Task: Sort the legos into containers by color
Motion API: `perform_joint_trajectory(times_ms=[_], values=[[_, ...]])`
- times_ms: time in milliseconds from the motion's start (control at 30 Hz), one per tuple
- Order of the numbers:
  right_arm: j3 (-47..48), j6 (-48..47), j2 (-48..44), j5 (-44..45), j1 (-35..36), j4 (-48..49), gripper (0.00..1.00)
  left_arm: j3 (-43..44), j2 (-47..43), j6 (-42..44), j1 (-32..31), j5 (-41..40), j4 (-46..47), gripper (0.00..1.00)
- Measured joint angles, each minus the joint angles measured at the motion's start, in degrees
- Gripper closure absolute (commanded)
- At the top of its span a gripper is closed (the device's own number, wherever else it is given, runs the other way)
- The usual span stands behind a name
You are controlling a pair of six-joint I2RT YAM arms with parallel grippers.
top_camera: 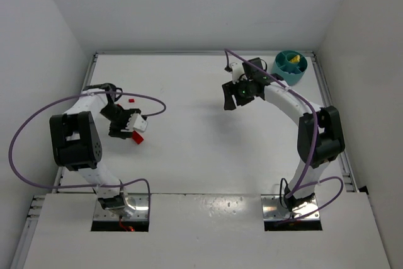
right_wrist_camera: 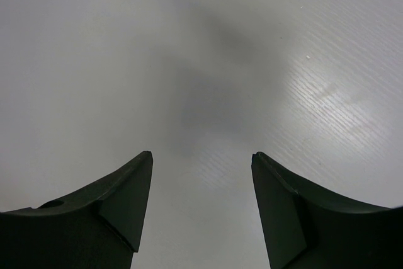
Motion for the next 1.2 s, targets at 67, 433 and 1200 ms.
perform_joint_trajectory(times_ms=[67,433,1200], values=[[0.0,0.0,0.0,0.3,0.0,-0.3,0.35,-0.2,0.2,2.1,-0.3,-0.1,0.9,0.30],[0.1,-0.1,1.0,0.8,0.0,-1.0,0.35,-6.0,0.6,6.0,-2.2,0.1,5.0,0.28],[-9.5,14.0,-2.5,-21.9,-0.1,6.6,0.30,-9.4,-3.9,-12.4,-9.0,10.5,11.7,0.93]])
